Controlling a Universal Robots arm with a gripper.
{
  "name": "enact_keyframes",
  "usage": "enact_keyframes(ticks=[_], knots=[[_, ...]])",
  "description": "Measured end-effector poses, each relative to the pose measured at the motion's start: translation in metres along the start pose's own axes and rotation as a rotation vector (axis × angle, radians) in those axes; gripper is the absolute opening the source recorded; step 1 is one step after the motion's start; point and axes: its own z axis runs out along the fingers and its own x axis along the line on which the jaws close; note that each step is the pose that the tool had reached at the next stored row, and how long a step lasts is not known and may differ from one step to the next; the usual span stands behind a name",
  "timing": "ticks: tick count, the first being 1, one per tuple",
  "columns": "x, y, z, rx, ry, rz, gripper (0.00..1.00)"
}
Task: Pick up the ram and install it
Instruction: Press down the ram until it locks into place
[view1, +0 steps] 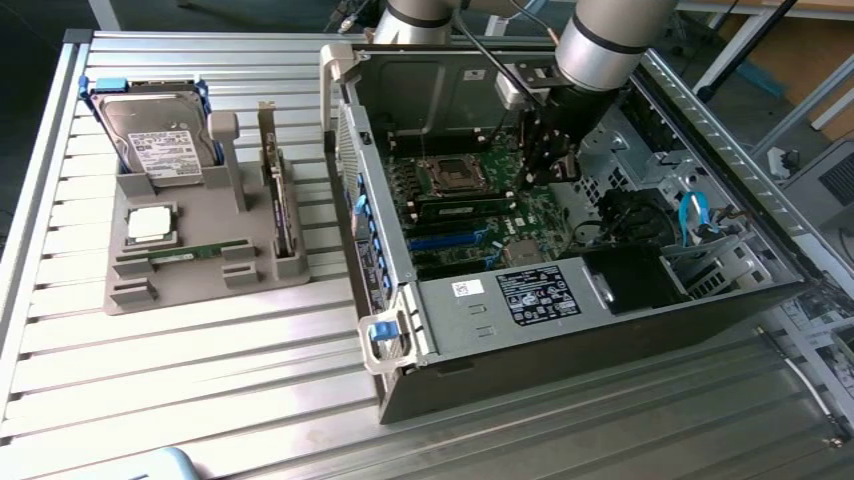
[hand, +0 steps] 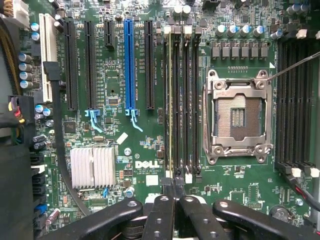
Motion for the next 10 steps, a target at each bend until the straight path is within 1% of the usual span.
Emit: enact_keyframes(ticks=[8,10], knots=[[0.0,0.0,-0.0001,0.0,0.0002,0.0,0.11],[0.0001,0.0014,-0.0001,0.0,0.0004,0.0,0.11]])
